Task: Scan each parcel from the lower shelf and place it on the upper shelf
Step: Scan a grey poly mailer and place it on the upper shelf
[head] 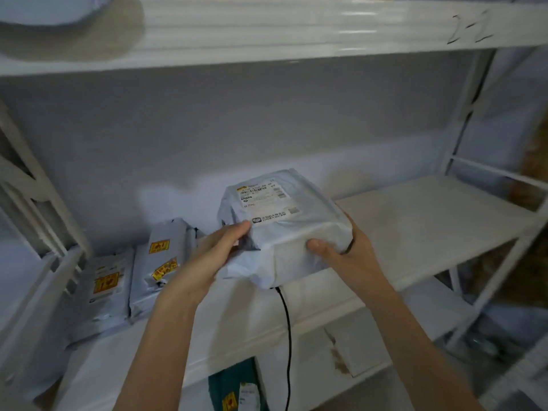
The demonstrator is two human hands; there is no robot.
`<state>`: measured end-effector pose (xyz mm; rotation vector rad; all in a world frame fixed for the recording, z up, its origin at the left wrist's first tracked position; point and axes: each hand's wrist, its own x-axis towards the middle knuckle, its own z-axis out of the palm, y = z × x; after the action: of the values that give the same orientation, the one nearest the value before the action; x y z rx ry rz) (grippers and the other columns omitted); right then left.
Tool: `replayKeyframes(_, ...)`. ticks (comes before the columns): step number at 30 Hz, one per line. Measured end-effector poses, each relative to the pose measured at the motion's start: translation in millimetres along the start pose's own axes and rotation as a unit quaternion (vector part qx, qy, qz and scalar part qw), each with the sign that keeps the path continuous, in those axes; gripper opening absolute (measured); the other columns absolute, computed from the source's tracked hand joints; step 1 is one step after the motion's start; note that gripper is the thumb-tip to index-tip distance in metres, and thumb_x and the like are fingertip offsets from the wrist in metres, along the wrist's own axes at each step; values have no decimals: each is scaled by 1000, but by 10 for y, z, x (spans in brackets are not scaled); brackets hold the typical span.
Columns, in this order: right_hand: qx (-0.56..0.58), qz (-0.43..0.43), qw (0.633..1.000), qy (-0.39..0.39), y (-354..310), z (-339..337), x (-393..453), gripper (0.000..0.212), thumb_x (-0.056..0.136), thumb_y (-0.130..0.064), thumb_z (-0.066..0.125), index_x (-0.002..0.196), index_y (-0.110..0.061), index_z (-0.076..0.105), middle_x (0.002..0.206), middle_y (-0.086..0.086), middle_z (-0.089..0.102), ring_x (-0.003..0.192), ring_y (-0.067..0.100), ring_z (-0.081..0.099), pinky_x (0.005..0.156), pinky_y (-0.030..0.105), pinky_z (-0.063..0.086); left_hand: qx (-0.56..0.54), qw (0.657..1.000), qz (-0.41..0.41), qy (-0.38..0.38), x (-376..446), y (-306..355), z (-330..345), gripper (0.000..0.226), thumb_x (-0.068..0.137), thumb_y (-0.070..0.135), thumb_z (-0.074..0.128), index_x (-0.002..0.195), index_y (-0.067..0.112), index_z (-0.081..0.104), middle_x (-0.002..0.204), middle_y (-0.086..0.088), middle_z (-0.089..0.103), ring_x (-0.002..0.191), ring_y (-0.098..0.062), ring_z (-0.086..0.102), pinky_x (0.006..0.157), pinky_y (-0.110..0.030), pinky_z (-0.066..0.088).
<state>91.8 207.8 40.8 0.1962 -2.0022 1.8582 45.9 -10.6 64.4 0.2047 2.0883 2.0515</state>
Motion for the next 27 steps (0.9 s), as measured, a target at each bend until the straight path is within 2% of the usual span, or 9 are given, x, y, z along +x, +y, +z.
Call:
replayKeyframes(2, -1, -3, 999, 39, -131, -150, -142, 52, 73, -5, 74, 120, -18, 54, 93, -22, 67, 83, -16, 63, 65, 5, 48, 65, 997, 39, -8, -150, 106, 140, 65, 55, 59, 70, 112, 29, 64, 107, 4, 70, 99, -10, 65, 86, -27, 50)
replayKeyframes(5, -25, -20, 996, 78, -340, -392, -342, 53, 68, -20, 74, 118, -15, 55, 97, -14, 68, 80, -11, 65, 64, 9, 50, 97, 988, 105, -64, -369, 319, 452, 29, 79, 29, 71, 99, 44, 57, 96, 16, 68, 86, 3, 66, 68, -13, 51)
replayKeyframes(8, -26, -36, 992, 116, -564, -647, -472, 40, 69, -18, 73, 105, -25, 57, 83, -20, 71, 79, -14, 64, 62, 6, 49, 95, 972, 166, -139, -537, 505, 771, 42, 79, 15, 69, 99, 47, 50, 88, 28, 68, 83, 15, 63, 61, -7, 49)
replayKeyframes(10, -29, -57, 989, 136, -721, -809, -542, 40, 66, -24, 73, 102, -26, 57, 83, -20, 70, 79, -14, 64, 62, 5, 49, 103, 961, 200, -160, -633, 627, 990, 57, 62, 28, 83, 104, 48, 50, 93, 34, 66, 90, 18, 60, 67, -6, 50)
replayKeyframes(13, -21, -85, 984, 153, -939, -1073, -632, 47, 61, -30, 71, 105, -23, 58, 85, -22, 71, 82, -10, 66, 63, 8, 51, 98, 956, 243, -135, -697, 771, 1315, 70, 45, 43, 89, 107, 49, 56, 105, 31, 66, 99, 14, 59, 75, -7, 51)
replayKeyframes(15, -24, -106, 981, 160, -1079, -1278, -683, 45, 61, -29, 70, 103, -26, 58, 84, -29, 70, 82, -9, 66, 62, 8, 51, 90, 950, 273, -124, -744, 869, 1551, 68, 46, 44, 90, 106, 47, 58, 105, 30, 66, 99, 12, 60, 76, -10, 52)
replayKeyframes(19, -21, -143, 975, 168, -1370, -1743, -732, 57, 59, -34, 72, 114, -25, 58, 96, -14, 71, 90, -2, 67, 64, 11, 53, 69, 943, 314, -88, -846, 1083, 2058, 56, 52, 45, 86, 101, 42, 61, 97, 31, 68, 94, 9, 64, 74, -14, 55)
replayKeyframes(22, -23, -168, 973, 153, -1589, -2080, -710, 55, 59, -38, 71, 112, -32, 56, 97, -22, 71, 92, -4, 66, 65, 11, 53, 52, 936, 344, -56, -907, 1246, 2407, 50, 53, 45, 85, 98, 40, 64, 92, 27, 71, 86, 5, 67, 65, -13, 54)
replayKeyframes(27, -30, -223, 968, 109, -1905, -2511, -560, 38, 76, -16, 69, 104, -36, 54, 86, -37, 66, 83, -15, 64, 61, 4, 49, 32, 923, 384, -11, -918, 1542, 2812, 36, 60, 33, 81, 94, 36, 68, 82, 19, 74, 74, 0, 69, 57, -13, 51)
